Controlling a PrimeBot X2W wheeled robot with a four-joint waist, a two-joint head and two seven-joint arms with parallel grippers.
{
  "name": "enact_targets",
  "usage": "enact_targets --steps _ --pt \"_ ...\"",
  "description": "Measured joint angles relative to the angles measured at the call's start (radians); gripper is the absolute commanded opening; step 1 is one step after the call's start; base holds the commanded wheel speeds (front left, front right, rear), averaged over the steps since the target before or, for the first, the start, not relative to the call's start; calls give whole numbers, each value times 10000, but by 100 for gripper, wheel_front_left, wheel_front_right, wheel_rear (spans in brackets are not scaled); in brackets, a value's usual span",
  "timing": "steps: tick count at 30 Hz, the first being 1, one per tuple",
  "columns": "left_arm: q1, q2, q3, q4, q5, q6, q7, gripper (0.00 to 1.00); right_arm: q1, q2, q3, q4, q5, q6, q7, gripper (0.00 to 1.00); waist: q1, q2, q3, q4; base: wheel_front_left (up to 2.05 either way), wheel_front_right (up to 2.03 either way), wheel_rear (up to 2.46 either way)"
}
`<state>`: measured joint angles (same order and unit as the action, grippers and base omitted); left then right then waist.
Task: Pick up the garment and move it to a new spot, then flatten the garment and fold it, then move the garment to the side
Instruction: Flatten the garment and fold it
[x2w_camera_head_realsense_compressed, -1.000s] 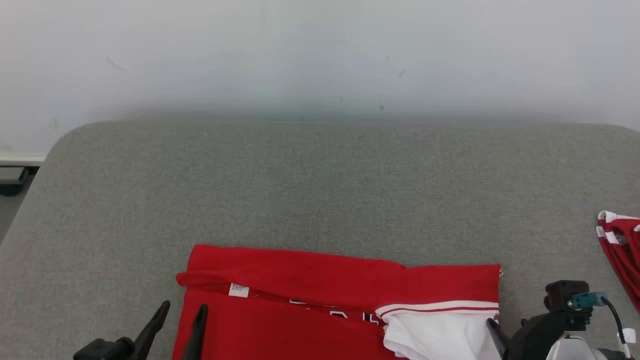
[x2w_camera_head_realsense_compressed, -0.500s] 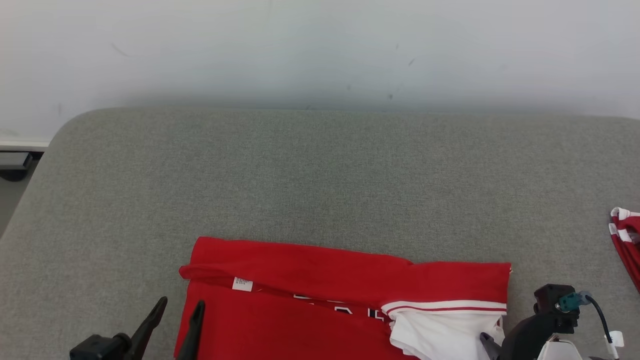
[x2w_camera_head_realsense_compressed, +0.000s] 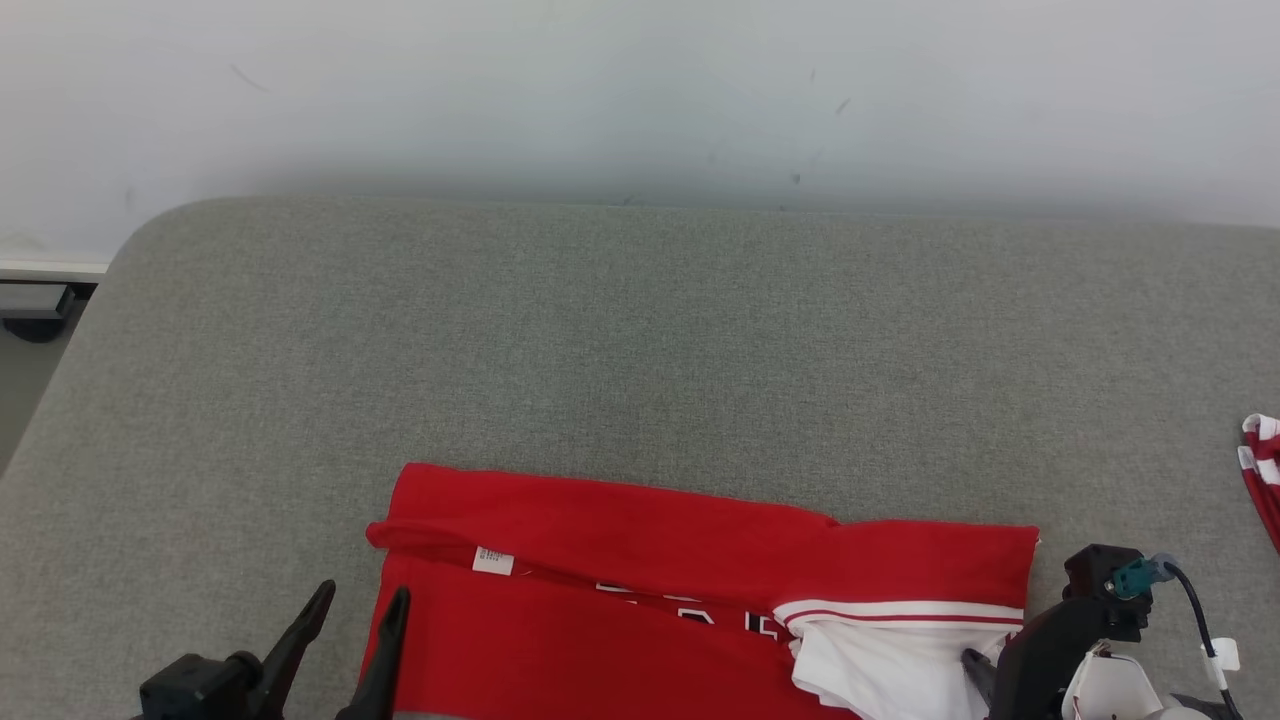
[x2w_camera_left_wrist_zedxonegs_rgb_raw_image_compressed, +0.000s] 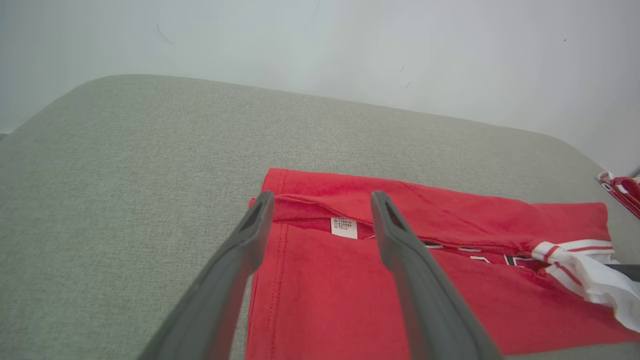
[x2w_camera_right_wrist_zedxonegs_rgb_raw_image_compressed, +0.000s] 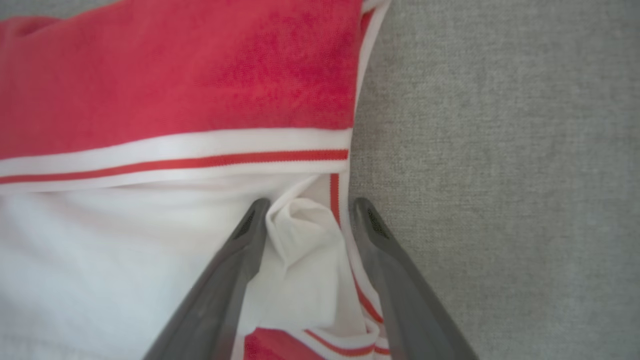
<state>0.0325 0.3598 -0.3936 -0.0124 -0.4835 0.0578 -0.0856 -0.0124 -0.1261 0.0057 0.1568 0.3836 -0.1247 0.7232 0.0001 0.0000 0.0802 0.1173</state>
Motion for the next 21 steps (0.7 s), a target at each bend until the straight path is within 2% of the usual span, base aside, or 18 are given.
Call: enact_targets --steps 1,2,3,8,13,21 --pt "0 0 0 17 0 -65 0 100 -13 2 -23 21 0 0 33 40 0 0 -2 9 0 0 0" --pt "-1 -4 -2 29 0 -63 -2 100 -33 8 -35 35 0 0 84 27 0 0 -5 17 0 0 0" --pt "-2 -6 -2 42 0 -63 -23 100 -48 15 -36 46 0 2 86 0 0 0 -9 23 0 0 0" --pt "-4 -8 2 142 -15 -69 -36 100 -148 119 -176 56 -44 2 171 0 0 0 -31 31 0 0 0" --pt "-6 -6 8 221 -29 -150 -61 100 -203 96 -744 -44 -67 2 173 0 0 0 -37 -1 0 0 0" --pt "-10 -8 10 309 -272 -173 -132 100 -347 -587 -2188 -251 -65 2 353 0 0 0 -43 -48 0 0 0"
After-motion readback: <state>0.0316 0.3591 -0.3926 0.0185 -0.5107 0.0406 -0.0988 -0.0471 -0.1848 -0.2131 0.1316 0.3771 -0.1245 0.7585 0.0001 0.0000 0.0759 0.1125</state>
